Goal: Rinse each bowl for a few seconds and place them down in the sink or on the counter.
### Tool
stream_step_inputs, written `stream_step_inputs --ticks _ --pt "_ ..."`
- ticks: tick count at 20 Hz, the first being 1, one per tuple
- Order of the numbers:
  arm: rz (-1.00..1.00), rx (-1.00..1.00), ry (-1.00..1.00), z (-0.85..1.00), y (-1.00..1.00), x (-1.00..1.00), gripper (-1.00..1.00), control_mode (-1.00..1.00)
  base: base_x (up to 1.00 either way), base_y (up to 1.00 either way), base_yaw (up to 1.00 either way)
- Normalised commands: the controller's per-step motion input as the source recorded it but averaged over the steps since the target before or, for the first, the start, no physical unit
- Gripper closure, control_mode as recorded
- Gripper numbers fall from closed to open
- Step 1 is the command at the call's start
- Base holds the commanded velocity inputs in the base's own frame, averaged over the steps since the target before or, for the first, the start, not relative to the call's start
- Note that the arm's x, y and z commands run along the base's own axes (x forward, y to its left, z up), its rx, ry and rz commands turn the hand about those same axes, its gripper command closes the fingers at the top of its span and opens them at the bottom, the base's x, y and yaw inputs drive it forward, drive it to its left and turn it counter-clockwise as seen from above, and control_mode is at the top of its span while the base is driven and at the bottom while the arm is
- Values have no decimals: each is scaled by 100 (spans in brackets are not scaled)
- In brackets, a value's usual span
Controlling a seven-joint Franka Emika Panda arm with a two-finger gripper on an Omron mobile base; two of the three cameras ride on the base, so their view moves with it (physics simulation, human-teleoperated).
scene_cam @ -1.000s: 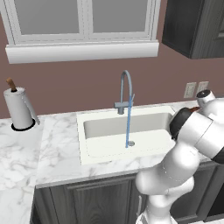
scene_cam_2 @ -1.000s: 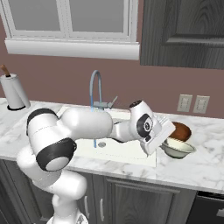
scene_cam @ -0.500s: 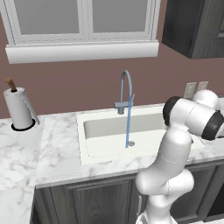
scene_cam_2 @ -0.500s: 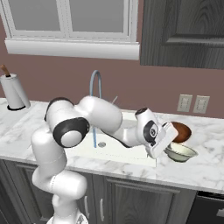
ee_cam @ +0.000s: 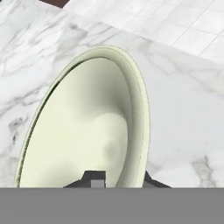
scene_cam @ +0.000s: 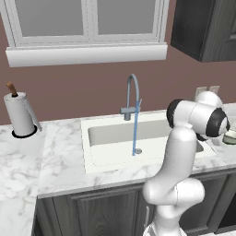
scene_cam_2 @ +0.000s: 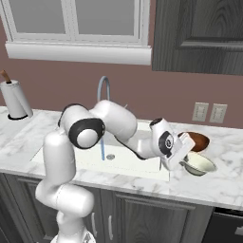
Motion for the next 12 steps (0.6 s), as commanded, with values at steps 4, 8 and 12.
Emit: stream_step_inputs --ticks 4,8,12 --pt "0 -2 -5 -37 -22 13 100 -100 0 0 0" --pt "0 -2 -4 -37 -26 -11 100 -100 0 0 0" --pt "0 -6 -5 -34 -44 -39 100 -100 0 0 0"
